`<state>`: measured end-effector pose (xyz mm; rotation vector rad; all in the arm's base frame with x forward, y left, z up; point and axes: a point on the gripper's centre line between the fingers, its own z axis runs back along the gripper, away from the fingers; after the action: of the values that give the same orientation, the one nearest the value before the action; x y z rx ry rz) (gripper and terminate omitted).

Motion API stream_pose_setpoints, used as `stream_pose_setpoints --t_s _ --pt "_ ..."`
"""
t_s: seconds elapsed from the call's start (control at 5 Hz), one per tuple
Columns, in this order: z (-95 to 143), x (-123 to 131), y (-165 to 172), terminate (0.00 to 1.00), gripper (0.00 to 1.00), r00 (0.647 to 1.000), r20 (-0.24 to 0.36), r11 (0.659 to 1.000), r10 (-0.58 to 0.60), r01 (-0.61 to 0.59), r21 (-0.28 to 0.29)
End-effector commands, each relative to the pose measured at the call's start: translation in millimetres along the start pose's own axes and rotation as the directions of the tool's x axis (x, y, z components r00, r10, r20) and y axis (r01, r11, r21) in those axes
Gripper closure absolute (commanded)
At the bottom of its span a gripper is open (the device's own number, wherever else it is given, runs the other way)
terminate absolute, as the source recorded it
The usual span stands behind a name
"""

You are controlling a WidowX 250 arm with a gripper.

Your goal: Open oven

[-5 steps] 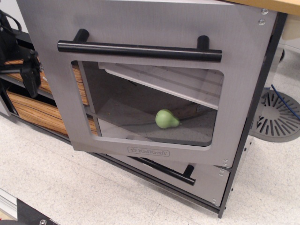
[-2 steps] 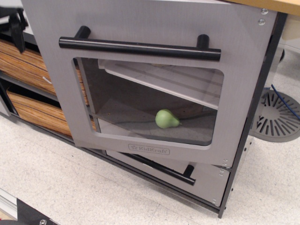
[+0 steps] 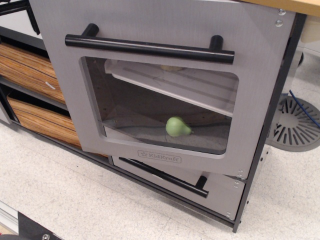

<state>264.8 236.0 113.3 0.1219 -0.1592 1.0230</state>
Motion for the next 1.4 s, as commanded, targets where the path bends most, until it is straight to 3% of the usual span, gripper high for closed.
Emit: stream_pose_setpoints --t_s 0.0,0.2,0.4,0.6,0.8,1.0,1.2 --pt "36 12 -26 0.0 0.0 0.997 -0.005 0.996 0.071 -0.07 0.05" --pt "37 -6 -38 0.0 0.0 0.993 0.025 0.989 -0.117 0.115 0.088" --pt "34 -47 -33 0.0 0.0 0.947 0.012 0.944 -0.322 0.32 0.079" --pt "36 -91 -22 0.0 0.0 0.864 -0.022 0.864 -0.503 0.504 0.004" --pt "36 -118 -18 0.0 0.0 0.813 -0.044 0.813 -0.581 0.577 -0.072" --pt "21 -159 -36 0.0 0.0 0.817 -0.076 0.818 -0.572 0.561 -0.131" --pt "17 -186 -72 0.0 0.0 0.936 -0.068 0.924 -0.345 0.327 -0.197"
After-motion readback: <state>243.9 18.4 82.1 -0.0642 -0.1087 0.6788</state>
